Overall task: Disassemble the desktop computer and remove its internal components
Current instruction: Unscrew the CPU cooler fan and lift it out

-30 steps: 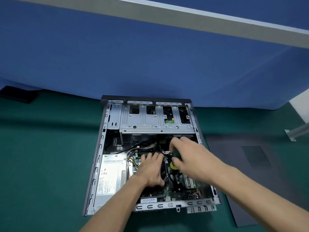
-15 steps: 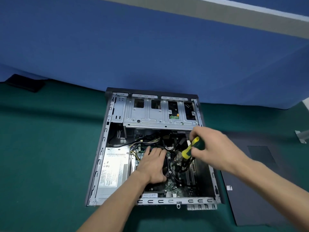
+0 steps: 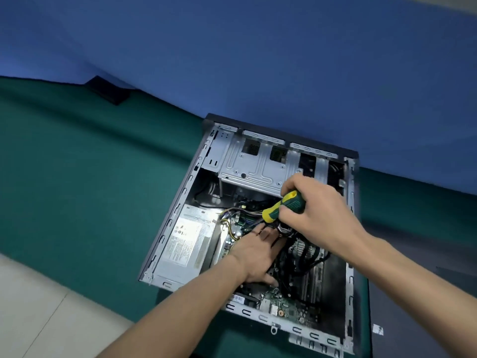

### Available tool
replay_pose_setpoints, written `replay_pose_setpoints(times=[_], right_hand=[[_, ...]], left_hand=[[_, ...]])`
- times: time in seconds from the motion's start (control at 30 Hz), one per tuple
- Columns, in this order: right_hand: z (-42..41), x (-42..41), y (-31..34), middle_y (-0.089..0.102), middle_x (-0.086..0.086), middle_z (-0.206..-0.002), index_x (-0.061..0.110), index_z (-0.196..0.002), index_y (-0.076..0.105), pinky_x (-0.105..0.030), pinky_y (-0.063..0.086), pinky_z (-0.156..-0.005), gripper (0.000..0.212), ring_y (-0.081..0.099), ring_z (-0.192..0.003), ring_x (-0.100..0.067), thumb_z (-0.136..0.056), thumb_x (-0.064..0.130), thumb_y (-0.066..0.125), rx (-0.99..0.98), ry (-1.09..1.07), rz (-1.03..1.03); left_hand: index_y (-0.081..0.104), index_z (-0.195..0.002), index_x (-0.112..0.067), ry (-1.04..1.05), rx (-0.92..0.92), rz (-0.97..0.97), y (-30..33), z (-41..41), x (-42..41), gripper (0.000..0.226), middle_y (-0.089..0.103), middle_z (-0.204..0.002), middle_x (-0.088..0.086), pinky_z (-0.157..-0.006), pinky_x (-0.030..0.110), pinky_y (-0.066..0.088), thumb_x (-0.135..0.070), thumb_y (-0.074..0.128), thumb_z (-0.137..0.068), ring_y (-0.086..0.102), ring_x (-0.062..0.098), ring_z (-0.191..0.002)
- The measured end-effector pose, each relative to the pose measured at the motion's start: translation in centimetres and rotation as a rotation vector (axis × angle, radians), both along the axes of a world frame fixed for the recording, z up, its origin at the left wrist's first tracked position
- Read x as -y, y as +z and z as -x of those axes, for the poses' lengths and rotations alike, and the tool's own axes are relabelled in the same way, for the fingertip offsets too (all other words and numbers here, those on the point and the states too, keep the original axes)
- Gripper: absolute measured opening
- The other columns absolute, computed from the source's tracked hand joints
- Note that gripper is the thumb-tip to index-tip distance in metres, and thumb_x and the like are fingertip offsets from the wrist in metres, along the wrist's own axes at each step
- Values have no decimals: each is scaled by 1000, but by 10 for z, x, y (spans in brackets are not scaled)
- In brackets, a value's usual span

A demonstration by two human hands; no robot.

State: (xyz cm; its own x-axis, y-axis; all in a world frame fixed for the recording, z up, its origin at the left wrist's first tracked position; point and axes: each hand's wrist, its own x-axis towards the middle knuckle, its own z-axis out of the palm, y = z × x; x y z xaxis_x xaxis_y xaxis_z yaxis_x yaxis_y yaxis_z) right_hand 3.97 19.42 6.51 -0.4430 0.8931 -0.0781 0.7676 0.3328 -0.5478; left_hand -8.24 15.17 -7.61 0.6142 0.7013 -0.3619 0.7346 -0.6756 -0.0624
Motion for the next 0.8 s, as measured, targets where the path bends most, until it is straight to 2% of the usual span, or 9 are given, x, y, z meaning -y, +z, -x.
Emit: replay_pose_setpoints(times=[0.13, 0.27, 0.37, 0.43, 0.6, 0.8], right_hand=[[6, -5, -13, 53, 12, -76, 29, -84, 48, -22, 36, -56, 17, 48, -72, -6, -75, 27, 62, 24, 49, 20], [12, -8, -18, 52, 12, -74, 29, -83, 46, -22, 34, -55, 18, 47, -71, -7, -74, 28, 62, 49, 92, 33], [19, -8, -20, 50, 13, -76, 29, -85, 45, -18, 31, -54, 18, 47, -71, -10, -74, 30, 60, 115, 149, 17], [23, -7, -18, 49, 13, -76, 29, -85, 45, -18, 31, -55, 19, 47, -70, -10, -73, 31, 60, 126, 160, 4], [29, -11, -10, 52, 12, -71, 29, -80, 46, -22, 30, -51, 21, 48, -68, -3, -69, 30, 64, 97, 106, -28], [31, -10, -9, 53, 11, -70, 29, -79, 46, -24, 28, -49, 20, 48, -67, -4, -70, 30, 65, 125, 91, -16]], left_hand=[[21, -145, -6, 13, 29, 6, 0, -1, 0, 96, 31, -141, 16, -114, 47, 15, -74, 40, -79, 24, 31, -133], [18, -144, -6, 22, -10, 13, -1, -2, 0, 95, 33, -143, 14, -113, 48, 20, -73, 38, -81, 31, 30, -131], [38, -135, -8, -14, -46, -18, -4, -1, 1, 85, 38, -138, 11, -108, 47, 25, -74, 38, -81, 30, 30, -128], [44, -131, -9, -39, -73, -39, -5, -1, 2, 81, 39, -138, 9, -108, 47, 24, -73, 37, -82, 25, 31, -129], [25, -140, -3, 13, -35, -28, -6, -1, 1, 92, 35, -140, 15, -110, 48, 23, -71, 44, -80, 24, 32, -133], [26, -138, -4, 93, -24, -15, -9, 0, 4, 87, 47, -124, 13, -105, 46, 30, -66, 49, -81, 33, 31, -123]])
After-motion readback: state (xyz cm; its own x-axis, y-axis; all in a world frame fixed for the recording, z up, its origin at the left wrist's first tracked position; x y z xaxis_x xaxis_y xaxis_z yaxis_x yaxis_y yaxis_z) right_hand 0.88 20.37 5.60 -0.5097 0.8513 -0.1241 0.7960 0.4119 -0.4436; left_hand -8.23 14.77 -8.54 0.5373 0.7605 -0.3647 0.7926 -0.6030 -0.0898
